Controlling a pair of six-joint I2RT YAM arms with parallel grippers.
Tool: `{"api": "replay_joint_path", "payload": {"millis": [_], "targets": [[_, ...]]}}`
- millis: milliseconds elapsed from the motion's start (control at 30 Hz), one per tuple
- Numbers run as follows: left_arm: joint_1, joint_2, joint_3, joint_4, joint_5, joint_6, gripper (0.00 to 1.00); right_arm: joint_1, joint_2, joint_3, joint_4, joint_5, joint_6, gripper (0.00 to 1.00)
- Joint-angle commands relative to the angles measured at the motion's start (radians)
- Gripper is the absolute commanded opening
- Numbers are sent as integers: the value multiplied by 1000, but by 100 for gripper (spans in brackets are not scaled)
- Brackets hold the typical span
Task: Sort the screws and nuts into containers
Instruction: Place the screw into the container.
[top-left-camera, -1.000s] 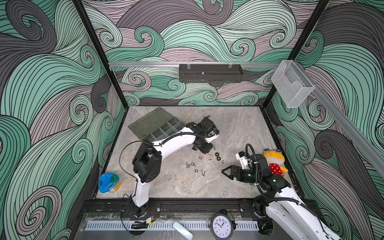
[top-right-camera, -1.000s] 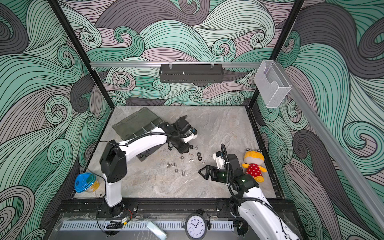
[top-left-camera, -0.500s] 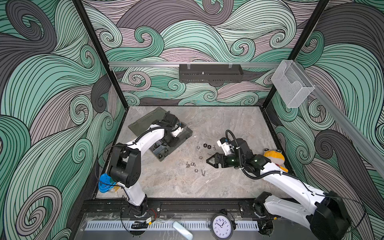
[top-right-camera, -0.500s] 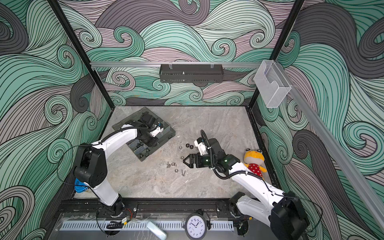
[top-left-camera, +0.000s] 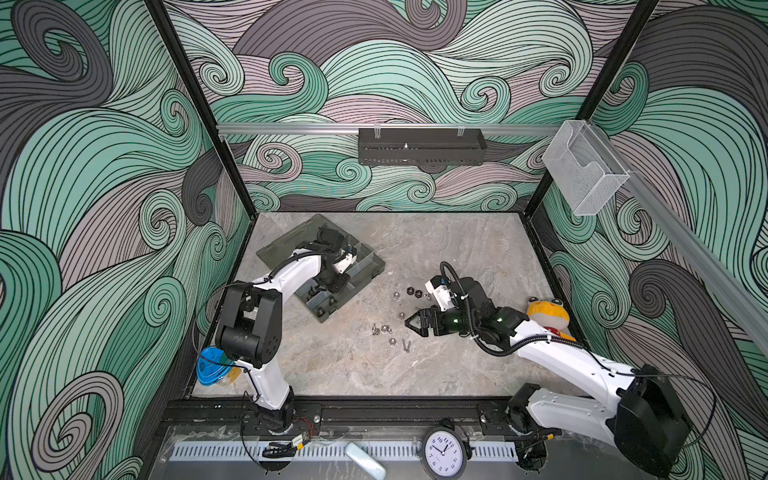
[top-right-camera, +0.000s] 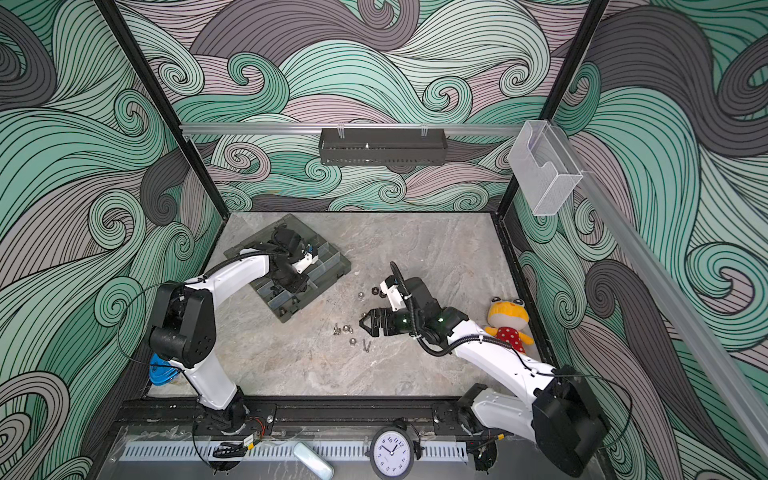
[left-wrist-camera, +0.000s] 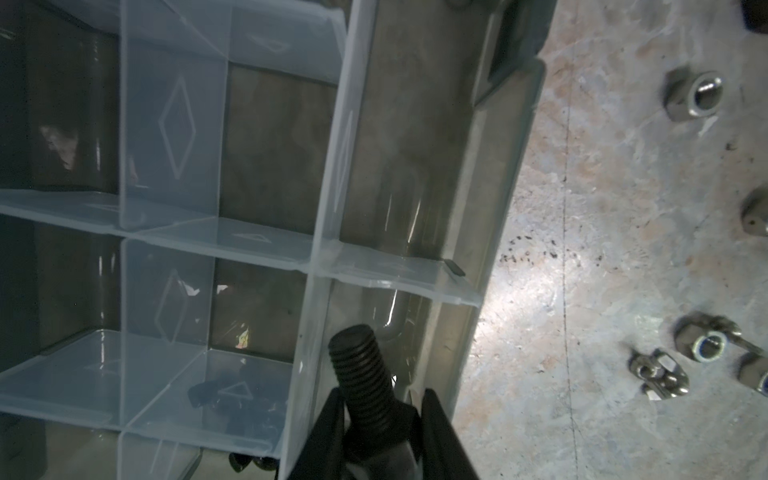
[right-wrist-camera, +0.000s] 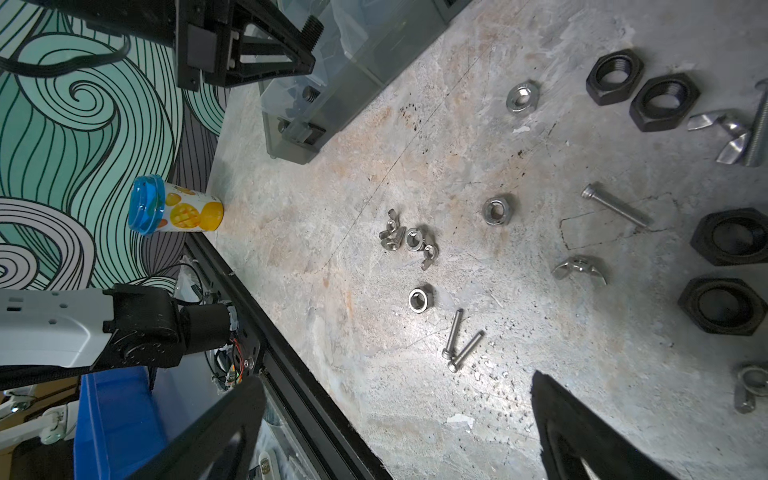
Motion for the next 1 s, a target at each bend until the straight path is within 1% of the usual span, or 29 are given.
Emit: {"api": "replay_joint_path", "payload": {"millis": [0,100,300,567,700,833,900,967], "targets": [[0,12,-14,6,-11,24,18,3,7,27,2,27,-5,100],[0,30,-18,12,-30,29,21,2,13,27,3,26,-3,99],[-1,34,-19,37,-29,26,26,2,-7,12,-7,39,-6,100],[-14,-29,-57,99,-16,46,35,-2,-31,-4,-19,49,-7,100],[-27,-62,-66,121,-13,59,35,-3,-42,-6,-25,49,-8,100],[-74,-147,-109,213,63,100,35,-11,-61,-18,-36,53,-11,100],[-113,-189,-147,300,139,130,36,-35,-77,-40,-23,44,7,100],[-152,-191,-180,395,192,137,38,-72,-90,-74,8,12,39,100]]}}
